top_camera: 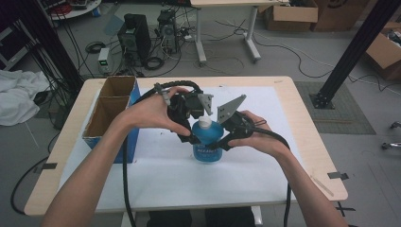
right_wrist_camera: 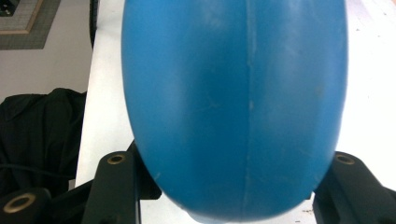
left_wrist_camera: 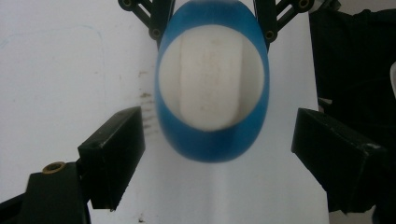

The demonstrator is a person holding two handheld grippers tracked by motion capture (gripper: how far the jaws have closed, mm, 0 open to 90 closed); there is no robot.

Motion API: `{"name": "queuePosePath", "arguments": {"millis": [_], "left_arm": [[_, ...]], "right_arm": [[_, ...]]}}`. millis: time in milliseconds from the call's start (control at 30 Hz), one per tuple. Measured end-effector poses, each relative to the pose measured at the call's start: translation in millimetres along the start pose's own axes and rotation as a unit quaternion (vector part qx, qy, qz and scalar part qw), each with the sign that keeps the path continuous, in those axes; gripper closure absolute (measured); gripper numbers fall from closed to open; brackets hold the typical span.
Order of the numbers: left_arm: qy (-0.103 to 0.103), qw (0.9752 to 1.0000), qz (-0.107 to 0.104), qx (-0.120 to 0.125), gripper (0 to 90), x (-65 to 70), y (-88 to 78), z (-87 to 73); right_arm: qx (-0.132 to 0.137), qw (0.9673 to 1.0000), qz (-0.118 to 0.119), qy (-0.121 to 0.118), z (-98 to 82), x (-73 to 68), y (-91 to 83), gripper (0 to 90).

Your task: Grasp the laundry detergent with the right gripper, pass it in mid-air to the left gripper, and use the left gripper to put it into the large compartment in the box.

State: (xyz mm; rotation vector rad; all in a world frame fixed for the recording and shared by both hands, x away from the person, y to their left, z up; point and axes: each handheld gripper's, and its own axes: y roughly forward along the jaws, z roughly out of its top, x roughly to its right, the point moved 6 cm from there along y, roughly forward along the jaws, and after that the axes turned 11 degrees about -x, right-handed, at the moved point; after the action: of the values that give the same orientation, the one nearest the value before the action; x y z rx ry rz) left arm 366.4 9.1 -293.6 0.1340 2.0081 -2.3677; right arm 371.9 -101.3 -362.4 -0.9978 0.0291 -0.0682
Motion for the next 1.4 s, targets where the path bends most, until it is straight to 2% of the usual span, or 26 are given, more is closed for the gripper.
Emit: {"name": "queuePosePath", "arguments": {"millis": [300, 467, 1400], "left_arm": [[0.003, 1.0000, -0.002, -0.001, 19.3, 1.7, 6.4, 5.1], [-0.008, 0.9999, -0.004, 0.006, 20.1, 1.2, 4.3, 5.9], [-0.002, 1.0000, -0.006, 0.004, 33.1, 2.8, 8.4, 9.1]], "right_arm": [[0.002, 1.0000, 0.005, -0.008, 3.0, -2.7, 0.7, 45.2], [0.005, 0.9999, 0.009, -0.013, 5.9, -3.8, -0.8, 45.2], [0.009, 0.9999, 0.009, -0.010, 7.1, -4.7, 1.1, 45.0]]}}
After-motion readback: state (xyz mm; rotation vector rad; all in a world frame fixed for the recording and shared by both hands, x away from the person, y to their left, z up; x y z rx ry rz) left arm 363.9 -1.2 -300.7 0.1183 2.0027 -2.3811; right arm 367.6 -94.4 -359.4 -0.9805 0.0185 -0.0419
